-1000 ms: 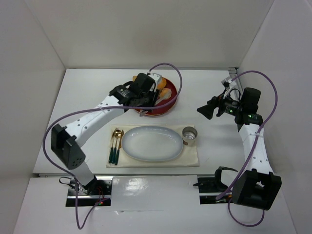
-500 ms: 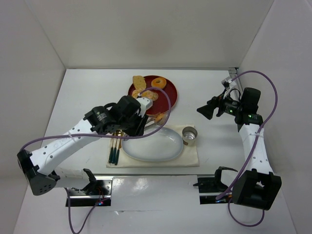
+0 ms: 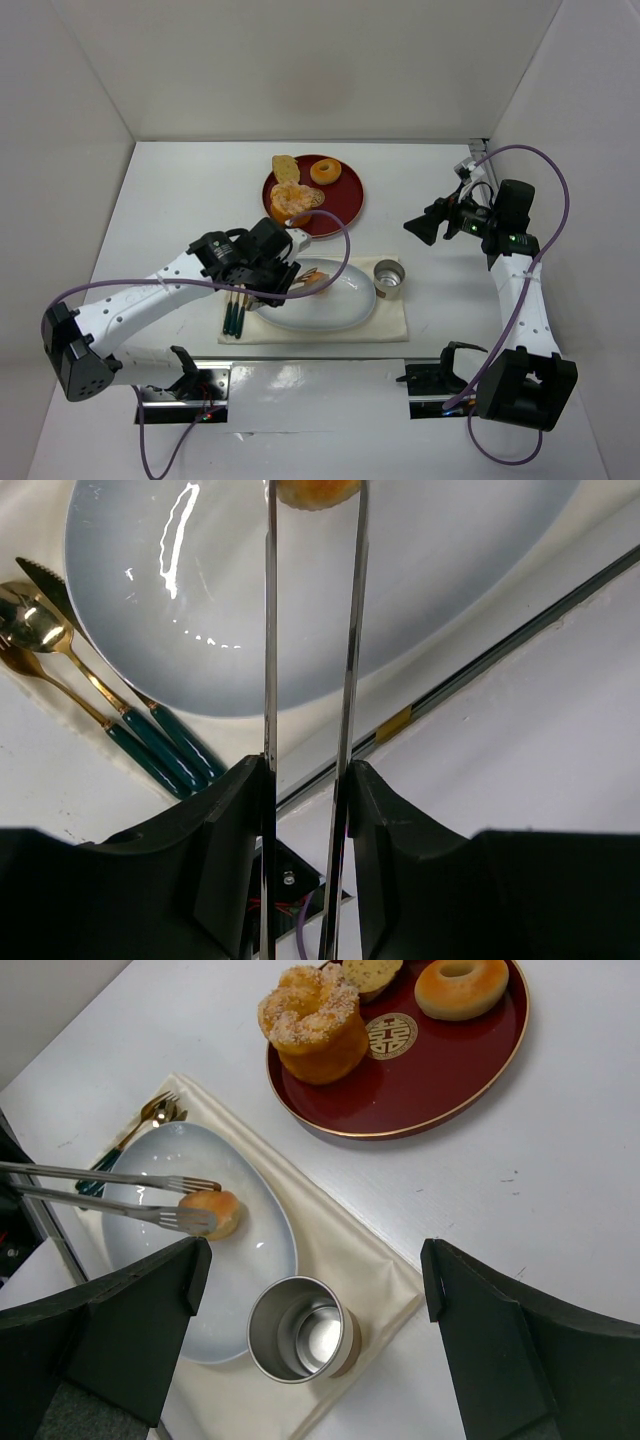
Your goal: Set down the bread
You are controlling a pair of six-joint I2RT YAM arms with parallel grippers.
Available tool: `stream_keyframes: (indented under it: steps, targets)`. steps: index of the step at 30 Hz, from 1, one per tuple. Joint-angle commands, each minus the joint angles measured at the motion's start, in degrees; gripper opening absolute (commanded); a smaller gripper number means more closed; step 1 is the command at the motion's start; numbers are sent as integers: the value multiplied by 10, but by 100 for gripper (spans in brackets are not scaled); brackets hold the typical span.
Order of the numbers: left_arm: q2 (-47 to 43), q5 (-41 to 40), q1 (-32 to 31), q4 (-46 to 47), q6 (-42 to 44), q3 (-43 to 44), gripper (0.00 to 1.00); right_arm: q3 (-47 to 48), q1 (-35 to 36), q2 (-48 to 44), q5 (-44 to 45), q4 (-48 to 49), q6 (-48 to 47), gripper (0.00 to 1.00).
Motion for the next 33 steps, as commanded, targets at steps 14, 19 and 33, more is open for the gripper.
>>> stream_keyframes:
  steps: [14, 19, 33]
  targets:
    - [-15, 15, -3, 10, 1, 5, 54, 20, -3, -3, -8, 4, -7, 100]
    - [-20, 15, -3, 4, 1, 11, 57, 20, -3, -3, -8, 4, -7, 100]
    - [-31, 15, -3, -1, 1, 16, 67, 20, -3, -3, -8, 4, -7, 100]
